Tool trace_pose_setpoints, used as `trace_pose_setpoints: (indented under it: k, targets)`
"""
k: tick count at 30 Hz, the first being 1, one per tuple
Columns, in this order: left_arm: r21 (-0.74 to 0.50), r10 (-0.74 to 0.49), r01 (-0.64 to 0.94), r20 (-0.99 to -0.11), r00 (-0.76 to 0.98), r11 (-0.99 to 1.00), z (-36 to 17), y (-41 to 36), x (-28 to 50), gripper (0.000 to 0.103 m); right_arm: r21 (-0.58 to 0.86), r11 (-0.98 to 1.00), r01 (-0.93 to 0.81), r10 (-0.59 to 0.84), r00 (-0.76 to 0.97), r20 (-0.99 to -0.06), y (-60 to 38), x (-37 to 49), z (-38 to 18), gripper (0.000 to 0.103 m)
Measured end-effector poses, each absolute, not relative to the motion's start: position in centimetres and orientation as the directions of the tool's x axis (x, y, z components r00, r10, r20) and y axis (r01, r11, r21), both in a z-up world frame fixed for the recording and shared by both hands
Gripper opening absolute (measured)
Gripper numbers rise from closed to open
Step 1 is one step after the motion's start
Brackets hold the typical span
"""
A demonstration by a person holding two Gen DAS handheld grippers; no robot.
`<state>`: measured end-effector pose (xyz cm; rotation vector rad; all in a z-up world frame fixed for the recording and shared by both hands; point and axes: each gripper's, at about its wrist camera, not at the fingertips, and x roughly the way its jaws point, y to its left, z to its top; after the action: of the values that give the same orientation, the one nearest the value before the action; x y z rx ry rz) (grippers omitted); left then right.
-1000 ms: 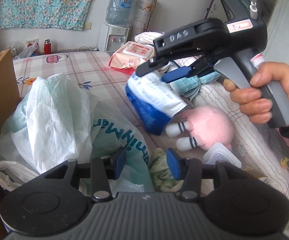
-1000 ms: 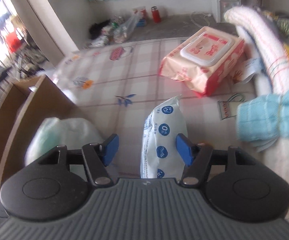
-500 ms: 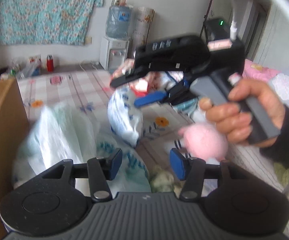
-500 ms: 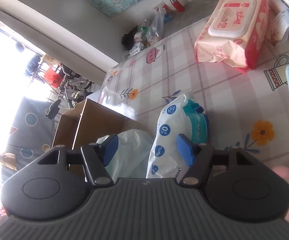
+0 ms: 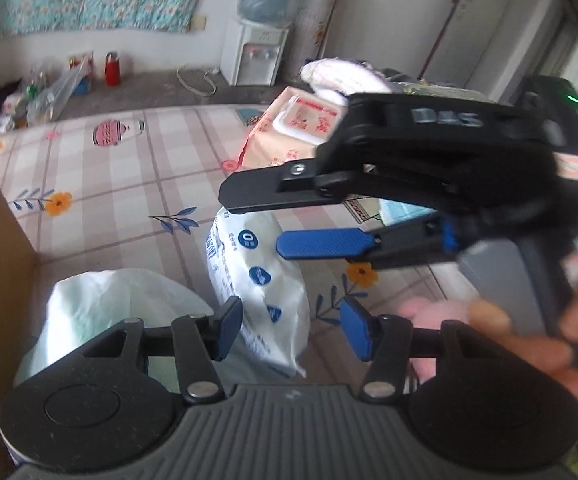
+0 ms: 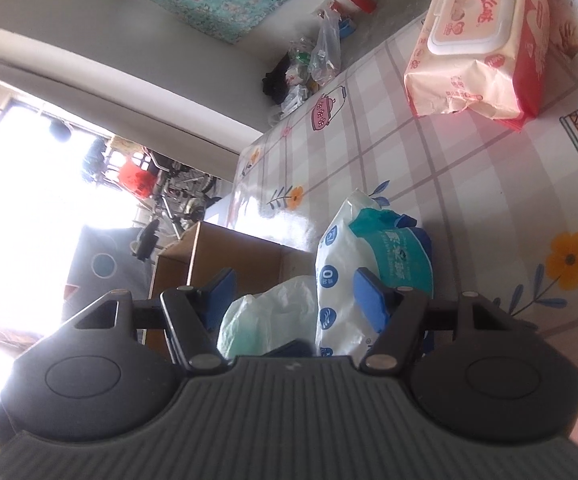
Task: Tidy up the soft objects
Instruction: 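Lift the wet-wipes pack with the right gripper and carry it toward the box, then close the left gripper on the wet-wipes pack while the right gripper releases it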
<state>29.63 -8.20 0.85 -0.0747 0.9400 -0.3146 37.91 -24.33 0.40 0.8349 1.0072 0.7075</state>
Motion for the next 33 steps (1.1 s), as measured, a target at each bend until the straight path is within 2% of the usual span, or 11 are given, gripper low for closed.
trace_pose_setpoints:
  k: [3,7,12,16,22,23,25,33]
  targets:
    - [-0.180,-0.269,0.211,-0.796,0.543,0.961,0.2,-8.5,30.5,0.047,0.877,0.470,-0.100,0.835,0.374,-0.405,-24.8,38.1,-0.2,0.065]
    - [-0.202,-0.274,0.189,-0.797,0.539,0.961,0.0,-7.8,30.6,0.043,0.893,0.446,-0.055,0.825,0.412,-0.387,-26.5,38.3,-0.8,0.067]
    - [-0.252,-0.288,0.141,-0.796,0.533,0.957,0.1,-6.4,30.7,0.042,0.861,0.498,0.098,0.776,0.392,-0.494,-27.6,39.3,-3.5,0.071]
    - [-0.287,-0.305,0.116,-0.796,0.523,0.951,0.0,-5.2,31.0,0.046,0.858,0.477,0.190,0.795,0.325,-0.513,-26.9,39.8,-6.3,0.076]
    - [-0.354,-0.337,0.065,-0.798,0.500,0.933,-0.5,-4.1,31.8,0.050,0.869,0.429,0.247,0.832,0.267,-0.487,-25.0,39.7,-8.1,0.088]
    - [-0.370,-0.347,0.055,-0.796,0.496,0.928,-0.7,-3.9,32.0,0.050,0.872,0.421,0.251,0.838,0.261,-0.480,-24.8,39.7,-8.4,0.089]
    - [-0.403,-0.368,0.037,-0.789,0.492,0.915,-0.9,-3.7,32.3,0.042,0.883,0.387,0.265,0.856,0.254,-0.451,-24.4,39.8,-9.2,0.091]
    - [-0.463,-0.425,0.054,-0.754,0.501,0.885,-0.2,-3.8,32.0,0.035,0.903,0.359,0.238,0.859,0.295,-0.419,-25.8,38.9,-8.8,0.090]
